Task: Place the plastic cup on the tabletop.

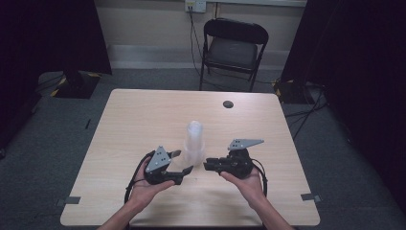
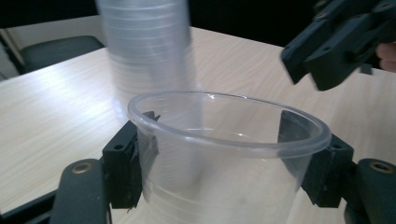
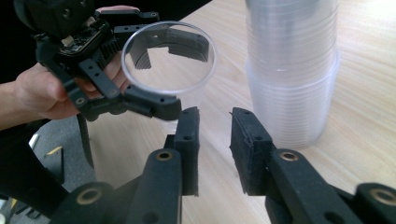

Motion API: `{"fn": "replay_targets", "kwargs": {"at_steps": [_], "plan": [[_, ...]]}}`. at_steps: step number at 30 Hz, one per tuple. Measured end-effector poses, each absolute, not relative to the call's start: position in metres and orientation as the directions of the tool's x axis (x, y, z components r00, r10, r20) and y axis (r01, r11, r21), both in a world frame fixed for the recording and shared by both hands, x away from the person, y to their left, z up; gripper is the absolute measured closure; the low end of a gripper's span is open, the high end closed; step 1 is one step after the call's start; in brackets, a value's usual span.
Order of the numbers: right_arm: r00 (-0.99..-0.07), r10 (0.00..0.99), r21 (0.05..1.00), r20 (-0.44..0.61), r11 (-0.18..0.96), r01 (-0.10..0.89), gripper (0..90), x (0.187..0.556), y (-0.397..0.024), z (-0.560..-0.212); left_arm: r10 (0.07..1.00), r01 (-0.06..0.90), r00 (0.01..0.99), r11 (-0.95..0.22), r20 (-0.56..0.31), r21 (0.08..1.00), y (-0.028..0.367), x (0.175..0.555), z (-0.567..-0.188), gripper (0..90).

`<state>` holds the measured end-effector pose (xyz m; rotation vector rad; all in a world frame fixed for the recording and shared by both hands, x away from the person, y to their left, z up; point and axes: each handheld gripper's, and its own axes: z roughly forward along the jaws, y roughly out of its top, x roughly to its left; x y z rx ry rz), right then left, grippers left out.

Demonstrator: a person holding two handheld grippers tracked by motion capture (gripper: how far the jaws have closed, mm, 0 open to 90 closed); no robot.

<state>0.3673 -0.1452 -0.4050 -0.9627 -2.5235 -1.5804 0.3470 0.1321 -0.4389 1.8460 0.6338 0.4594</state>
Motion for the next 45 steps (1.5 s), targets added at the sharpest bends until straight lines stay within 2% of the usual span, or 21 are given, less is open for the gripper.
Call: {"fn": "replay_targets", "kwargs": {"at_steps": [15,21,32,36,45], "plan": [[-0.785,0.582,0.859,0.215,0.269,0.435,51.0,0.36,-0.157,-0.403,0.681,0.221,0.732,-0.212,-0.019,0.952,0.153,0.352,-0.434,28.8],[-0.77,0.603,0.87,0.209,0.245,0.428,49.8,0.358,-0.168,-0.404,0.717,0.265,0.693,-0.146,-0.083,0.953,0.162,0.357,-0.431,28.7],[-0.723,0.659,0.865,0.206,0.223,0.45,48.1,0.352,-0.196,-0.412,0.764,0.319,0.631,-0.101,-0.132,0.942,0.179,0.376,-0.43,28.7],[-0.709,0.675,0.866,0.205,0.212,0.453,47.8,0.352,-0.205,-0.414,0.782,0.298,0.614,-0.107,-0.105,0.948,0.18,0.387,-0.429,28.8],[-0.688,0.698,0.864,0.199,0.206,0.459,46.7,0.349,-0.22,-0.418,0.81,0.286,0.577,-0.082,-0.103,0.955,0.178,0.407,-0.424,28.7]]}}
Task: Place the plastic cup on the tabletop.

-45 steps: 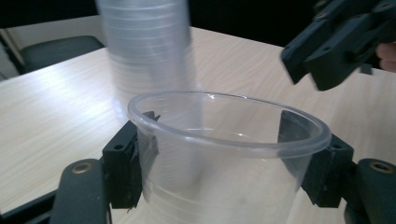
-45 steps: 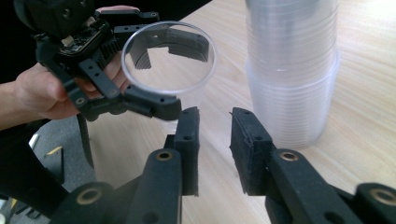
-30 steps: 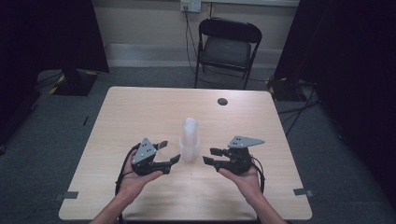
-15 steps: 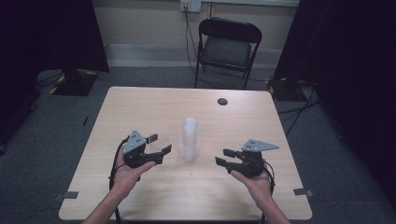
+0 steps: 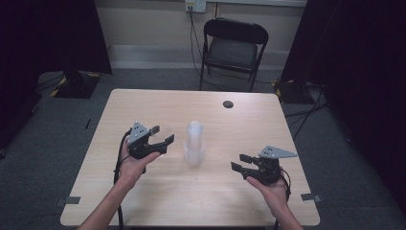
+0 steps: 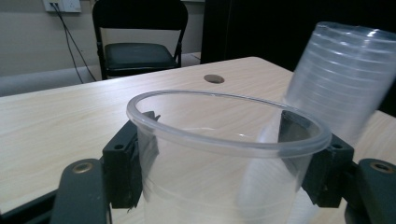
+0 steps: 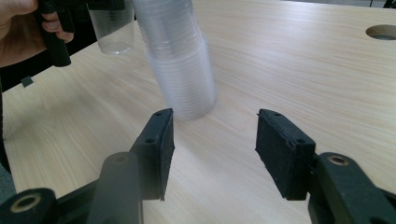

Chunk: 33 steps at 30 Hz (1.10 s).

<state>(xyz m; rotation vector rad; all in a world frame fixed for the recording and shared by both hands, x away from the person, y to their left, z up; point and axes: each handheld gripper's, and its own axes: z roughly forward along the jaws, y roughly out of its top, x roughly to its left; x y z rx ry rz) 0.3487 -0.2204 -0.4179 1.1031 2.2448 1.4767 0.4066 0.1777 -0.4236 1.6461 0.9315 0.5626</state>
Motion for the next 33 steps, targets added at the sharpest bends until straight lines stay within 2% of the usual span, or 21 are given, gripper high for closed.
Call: {"fn": "replay_targets", "kwargs": {"at_steps": [14,17,28,33], "plan": [[-0.66,0.721,0.862,0.211,0.182,0.474,46.4,0.35,-0.233,-0.425,0.86,0.307,0.489,-0.009,-0.15,0.952,0.183,0.442,-0.445,28.5],[-0.66,0.72,0.862,0.214,0.179,0.475,46.4,0.35,-0.233,-0.427,0.863,0.324,0.47,0.027,-0.186,0.946,0.183,0.448,-0.452,28.0],[-0.657,0.721,0.859,0.22,0.175,0.481,46.4,0.35,-0.235,-0.43,0.865,0.35,0.466,0.011,-0.184,0.937,0.178,0.459,-0.466,25.0],[-0.656,0.722,0.859,0.22,0.176,0.481,46.5,0.35,-0.235,-0.429,0.873,0.368,0.457,-0.011,-0.171,0.93,0.18,0.461,-0.47,27.2]]}}
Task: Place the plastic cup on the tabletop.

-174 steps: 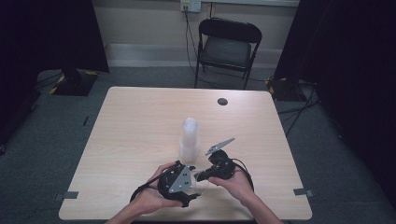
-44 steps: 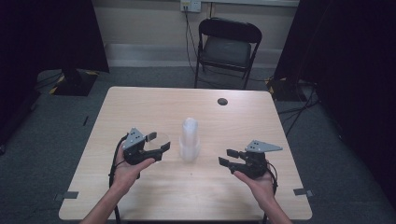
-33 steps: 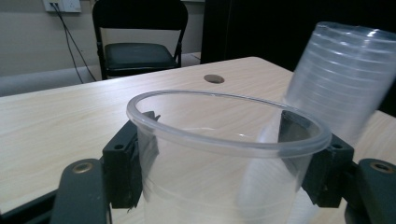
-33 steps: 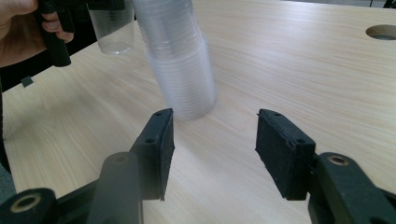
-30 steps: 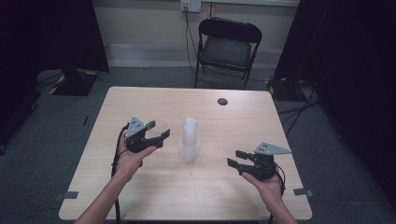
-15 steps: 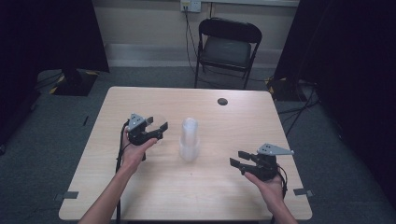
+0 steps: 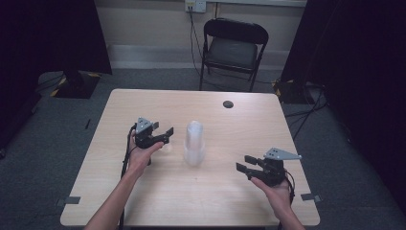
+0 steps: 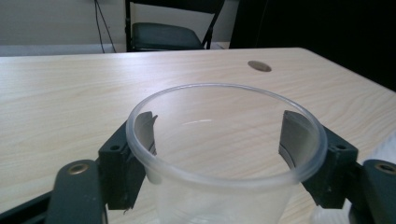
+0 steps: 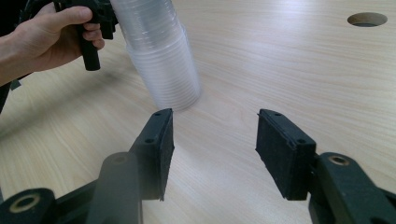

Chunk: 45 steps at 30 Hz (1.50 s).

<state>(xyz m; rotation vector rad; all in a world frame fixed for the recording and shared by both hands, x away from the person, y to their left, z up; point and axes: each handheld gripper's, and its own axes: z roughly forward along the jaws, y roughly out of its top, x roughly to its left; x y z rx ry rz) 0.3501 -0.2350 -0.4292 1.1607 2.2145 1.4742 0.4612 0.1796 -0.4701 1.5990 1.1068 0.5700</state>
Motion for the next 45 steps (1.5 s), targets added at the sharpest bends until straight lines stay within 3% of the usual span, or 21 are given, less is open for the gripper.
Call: {"fn": "replay_targets", "kwargs": {"at_steps": [14,20,28,32,45], "plan": [[-0.652,0.725,0.858,0.224,0.17,0.484,46.5,0.351,-0.235,-0.429,0.868,0.399,0.481,-0.091,-0.124,0.912,0.18,0.459,-0.473,25.0],[-0.654,0.723,0.859,0.224,0.17,0.483,46.5,0.35,-0.235,-0.43,0.868,0.432,0.48,-0.112,-0.123,0.895,0.18,0.457,-0.472,17.6],[-0.651,0.724,0.86,0.226,0.166,0.483,46.5,0.35,-0.236,-0.43,0.854,0.422,0.515,-0.173,-0.079,0.89,0.176,0.451,-0.468,15.8],[-0.649,0.727,0.86,0.225,0.166,0.483,46.5,0.349,-0.236,-0.43,0.854,0.449,0.503,-0.126,-0.133,0.885,0.181,0.45,-0.467,15.8],[-0.622,0.745,0.861,0.241,0.132,0.492,41.9,0.35,-0.242,-0.432,0.854,0.477,0.511,-0.185,-0.1,0.859,0.196,0.437,-0.473,15.8]]}}
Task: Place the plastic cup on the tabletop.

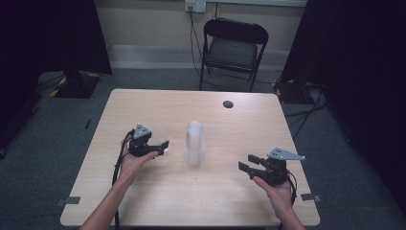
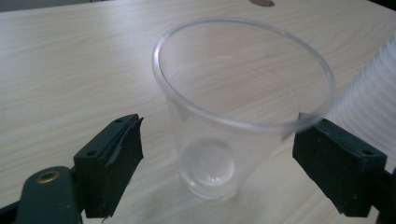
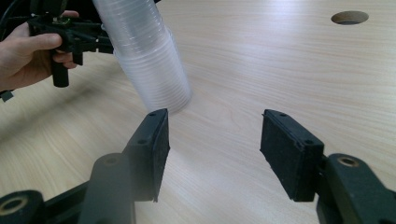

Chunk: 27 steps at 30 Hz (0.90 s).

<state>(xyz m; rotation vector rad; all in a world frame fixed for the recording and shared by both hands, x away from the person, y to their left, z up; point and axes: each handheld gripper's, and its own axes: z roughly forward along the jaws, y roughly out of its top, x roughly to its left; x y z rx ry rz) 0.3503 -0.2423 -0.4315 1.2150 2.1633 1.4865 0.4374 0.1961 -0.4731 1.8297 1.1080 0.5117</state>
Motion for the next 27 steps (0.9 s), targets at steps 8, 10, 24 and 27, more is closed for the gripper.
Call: {"fn": "replay_targets", "kwargs": {"at_steps": [8,10,24,27], "plan": [[-0.598,0.765,0.855,0.239,0.126,0.503,36.5,0.352,-0.245,-0.434,0.847,0.464,0.524,-0.195,-0.091,0.864,0.208,0.422,-0.466,15.8],[-0.596,0.766,0.856,0.239,0.124,0.502,36.1,0.352,-0.246,-0.434,0.849,0.458,0.52,-0.186,-0.093,0.869,0.212,0.418,-0.462,15.8],[-0.58,0.784,0.857,0.22,0.129,0.5,35.5,0.352,-0.25,-0.434,0.851,0.497,0.5,-0.131,-0.16,0.858,0.225,0.39,-0.445,17.9],[-0.576,0.787,0.857,0.22,0.126,0.499,35.4,0.352,-0.251,-0.435,0.85,0.501,0.504,-0.145,-0.151,0.853,0.226,0.383,-0.443,17.7]]}}
